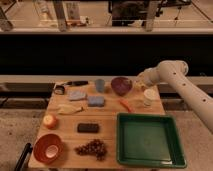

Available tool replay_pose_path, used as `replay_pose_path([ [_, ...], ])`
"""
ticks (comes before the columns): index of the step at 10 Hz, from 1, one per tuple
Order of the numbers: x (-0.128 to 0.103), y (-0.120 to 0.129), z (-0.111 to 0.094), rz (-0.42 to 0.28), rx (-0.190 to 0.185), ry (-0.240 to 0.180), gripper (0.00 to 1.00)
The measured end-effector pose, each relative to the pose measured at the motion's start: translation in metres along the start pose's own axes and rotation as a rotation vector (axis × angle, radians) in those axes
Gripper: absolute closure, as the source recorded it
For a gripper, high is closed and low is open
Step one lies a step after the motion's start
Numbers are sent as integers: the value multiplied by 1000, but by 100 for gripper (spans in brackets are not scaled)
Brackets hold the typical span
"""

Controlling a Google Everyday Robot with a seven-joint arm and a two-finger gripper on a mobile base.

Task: Place fork in metal cup

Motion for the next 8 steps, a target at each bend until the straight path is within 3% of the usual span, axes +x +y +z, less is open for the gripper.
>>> replay_pose_path([
  [4,38,-10,11,34,-11,36,100],
  [8,57,-17,21,65,-22,46,100],
])
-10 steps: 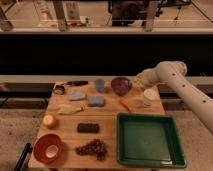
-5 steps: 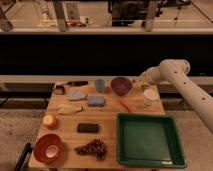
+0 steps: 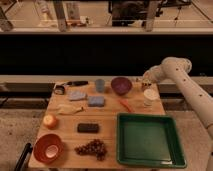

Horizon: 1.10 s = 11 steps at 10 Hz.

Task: Place fork in metal cup

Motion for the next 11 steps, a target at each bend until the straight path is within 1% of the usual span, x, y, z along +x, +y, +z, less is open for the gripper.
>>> replay_pose_path([
  [2,4,-4,8,8,-7,4,100],
  [5,17,-7,13,23,-1,15,100],
  [8,27,-11,17,19,42,5,100],
  [9,31,-14,20,20,59,-3,100],
  [11,34,-18,28,25,80,-18,100],
])
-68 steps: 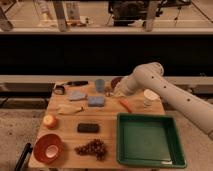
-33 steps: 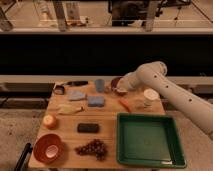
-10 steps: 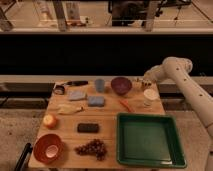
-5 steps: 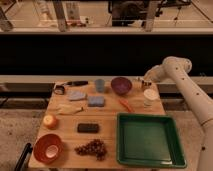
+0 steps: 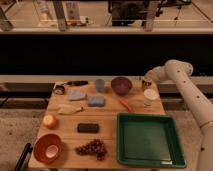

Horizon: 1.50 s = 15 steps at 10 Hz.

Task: Place fork in metal cup

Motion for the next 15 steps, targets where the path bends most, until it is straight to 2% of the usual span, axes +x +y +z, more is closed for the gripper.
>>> replay_pose_path([
  [5,14,-5,14,21,15,-2,100],
  [15,26,1,36,36,-16,20,100],
])
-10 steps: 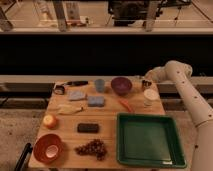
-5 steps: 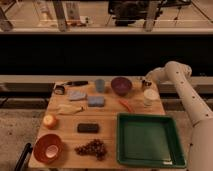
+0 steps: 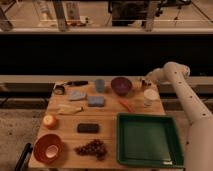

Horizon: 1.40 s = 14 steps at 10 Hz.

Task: Place fork in metal cup

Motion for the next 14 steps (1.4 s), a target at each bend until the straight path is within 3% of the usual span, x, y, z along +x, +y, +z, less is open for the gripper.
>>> replay_pose_path([
  [14,15,-4,11,25,-13,17,100],
])
